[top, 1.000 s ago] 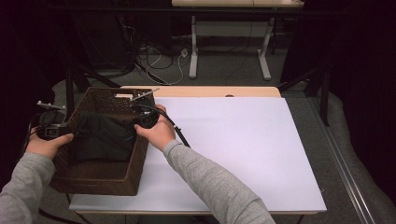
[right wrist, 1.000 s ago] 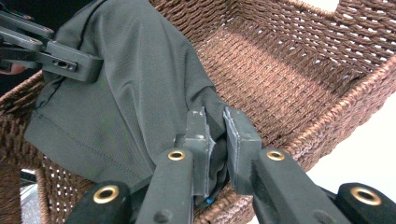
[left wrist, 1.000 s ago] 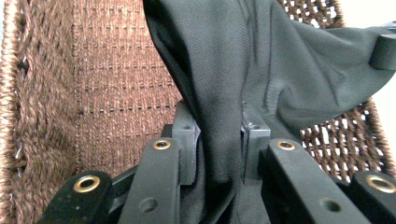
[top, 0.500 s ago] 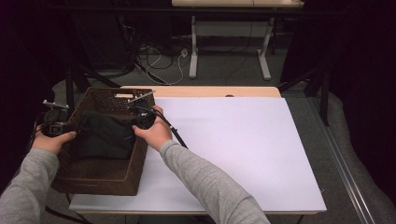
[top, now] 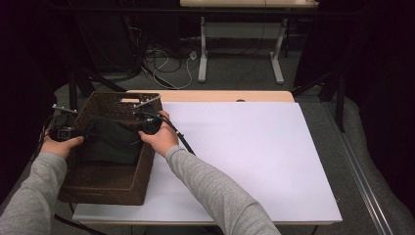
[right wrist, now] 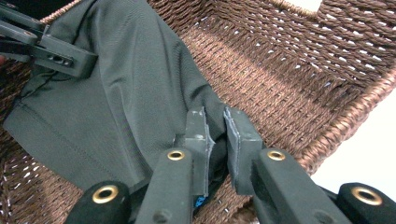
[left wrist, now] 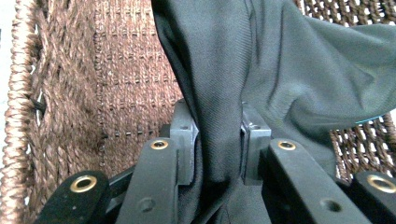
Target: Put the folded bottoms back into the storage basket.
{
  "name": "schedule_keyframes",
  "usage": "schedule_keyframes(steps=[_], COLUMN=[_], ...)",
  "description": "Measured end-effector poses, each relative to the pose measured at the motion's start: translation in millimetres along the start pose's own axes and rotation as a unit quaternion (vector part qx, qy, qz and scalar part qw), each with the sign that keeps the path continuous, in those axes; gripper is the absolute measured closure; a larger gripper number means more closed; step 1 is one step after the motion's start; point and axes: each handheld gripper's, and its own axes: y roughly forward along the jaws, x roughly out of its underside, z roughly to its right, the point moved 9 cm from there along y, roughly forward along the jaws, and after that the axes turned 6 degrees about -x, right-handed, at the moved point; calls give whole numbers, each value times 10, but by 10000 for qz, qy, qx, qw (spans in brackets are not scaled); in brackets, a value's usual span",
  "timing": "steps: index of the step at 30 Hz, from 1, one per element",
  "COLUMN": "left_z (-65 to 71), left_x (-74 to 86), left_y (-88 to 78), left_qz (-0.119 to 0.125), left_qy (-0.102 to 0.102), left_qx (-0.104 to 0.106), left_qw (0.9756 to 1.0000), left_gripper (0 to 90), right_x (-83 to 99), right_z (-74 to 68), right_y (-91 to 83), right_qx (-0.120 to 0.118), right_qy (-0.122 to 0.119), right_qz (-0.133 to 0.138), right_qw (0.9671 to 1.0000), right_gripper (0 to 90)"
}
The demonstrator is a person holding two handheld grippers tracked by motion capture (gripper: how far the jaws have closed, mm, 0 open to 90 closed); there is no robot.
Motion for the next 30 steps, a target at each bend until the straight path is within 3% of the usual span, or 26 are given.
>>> schedule_keyframes(steps=[10, 13, 15, 18, 21, 22, 30], left_z=[-21, -42, -57, -96, -102, -110, -65], left_x=[-8, -9, -12, -27, -62, -63, -47], left_y=[71, 105, 123, 142, 107, 87, -43], left_qz=[1, -7, 4, 134, 339, 360, 579], left_qy=[-43, -19, -31, 7, 46, 91, 18], left_qx=[0, -34, -103, -411, -449, -486, -474], left_qw=[10000, 10000, 9999, 9991, 9984, 9981, 9972], left_gripper=[716, 703, 683, 573, 463, 434, 357], right_x=[5, 11, -3, -22, -45, -58, -99], right_z=[42, 59, 81, 113, 143, 128, 71], right_y=[45, 60, 79, 90, 71, 61, -75], right_qx=[44, 92, 181, 331, 377, 311, 314], right_qy=[-2, -47, -201, -403, -635, -610, -950], right_qz=[-5, -29, 35, 129, 185, 228, 262], right_qw=[10000, 9999, 9996, 9986, 9971, 9974, 9946], right_gripper=[799, 793, 774, 693, 611, 564, 464])
